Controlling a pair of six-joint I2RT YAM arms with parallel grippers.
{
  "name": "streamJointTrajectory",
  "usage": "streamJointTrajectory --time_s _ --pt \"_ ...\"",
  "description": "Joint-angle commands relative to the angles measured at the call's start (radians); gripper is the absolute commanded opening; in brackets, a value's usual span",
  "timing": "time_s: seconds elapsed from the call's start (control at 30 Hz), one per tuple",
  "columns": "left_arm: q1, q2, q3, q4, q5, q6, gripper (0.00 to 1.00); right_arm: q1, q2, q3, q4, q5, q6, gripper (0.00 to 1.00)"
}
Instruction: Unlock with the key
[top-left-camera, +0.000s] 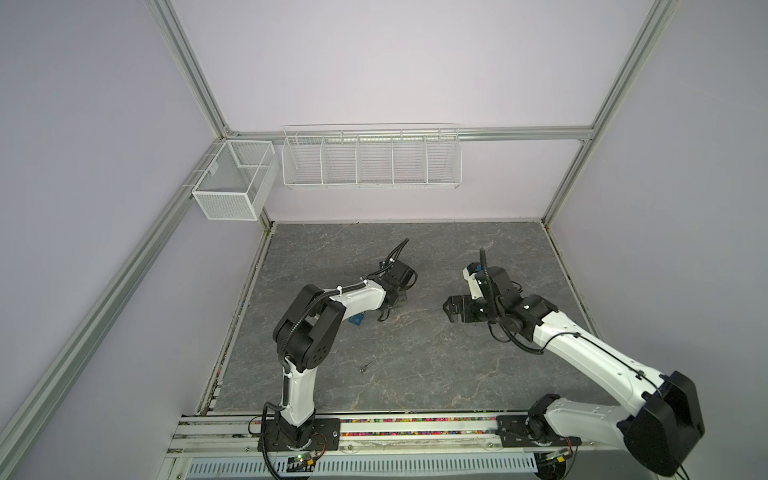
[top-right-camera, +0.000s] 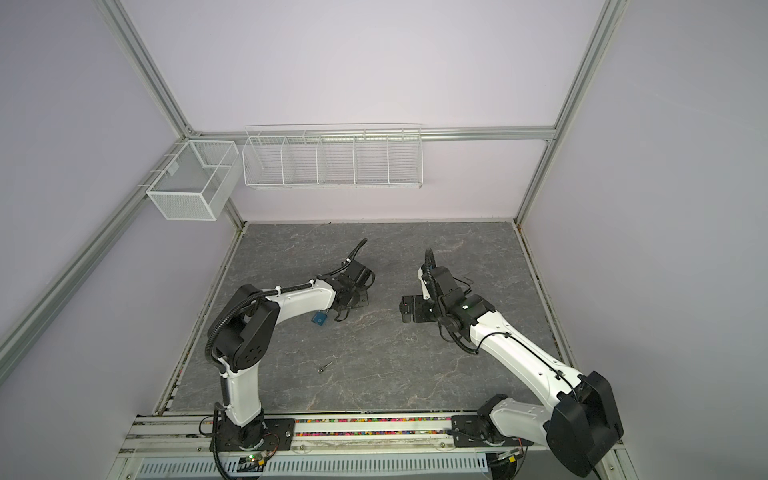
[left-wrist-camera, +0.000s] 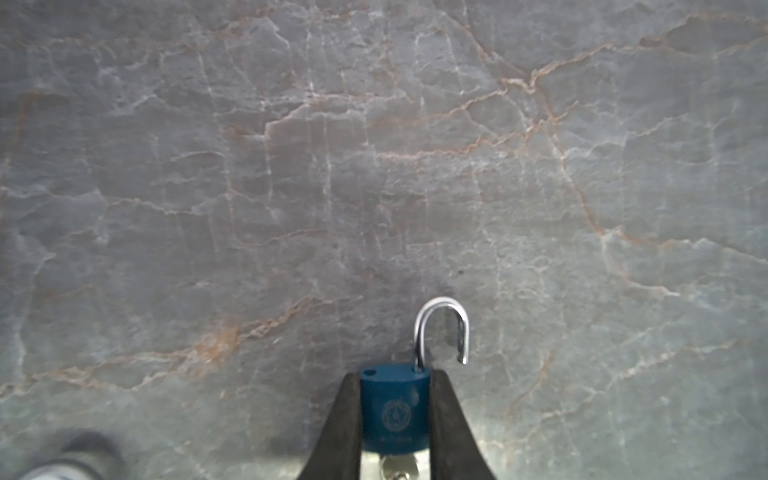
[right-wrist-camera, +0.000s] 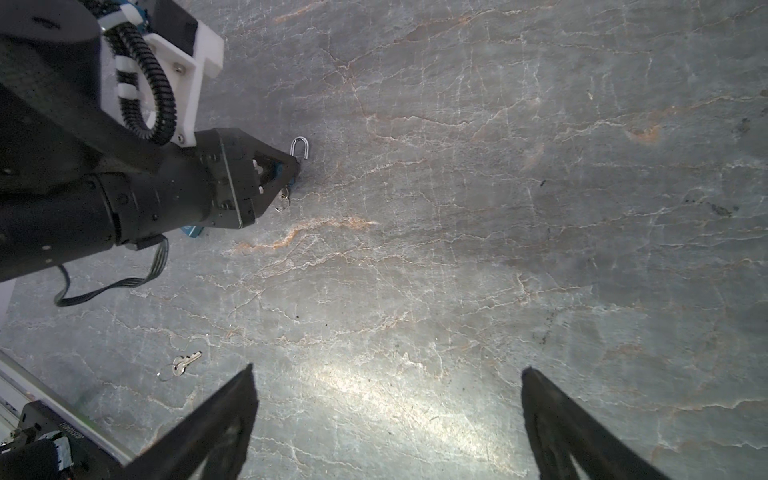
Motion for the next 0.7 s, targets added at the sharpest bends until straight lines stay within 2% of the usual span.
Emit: streamJointTrajectory --time_s 0.0,0.1,0.17,0.33,0.5,0.67 --pt "0.004 0.034 0.002 -0.045 0.001 -0.022 0.0 -0.005 0.009 -0.007 0.016 0.014 0.001 1.0" --pt "0.005 0.027 0.008 -0.053 0.004 -0.022 0.11 -0.007 0.012 -0.002 0.016 0.014 -0.002 1.0" --pt "0.005 0.015 0.01 -0.055 0.005 -0.023 0.23 -0.006 0.018 0.009 0.011 0.012 -0.007 1.0" --pt "0.008 -0.025 0.009 -0.038 0.024 -0.016 0.43 -0.004 0.028 0.023 0.009 -0.001 -0.013 1.0" --pt "0.014 -0.11 -0.01 -0.036 0.036 -0.033 0.49 0.024 0.025 0.036 -0.002 -0.005 -0.019 0.99" --pt "0.021 -0.299 -0.111 -0.021 0.012 -0.048 0.62 0.097 0.027 0.037 0.005 0.023 0.009 0.99"
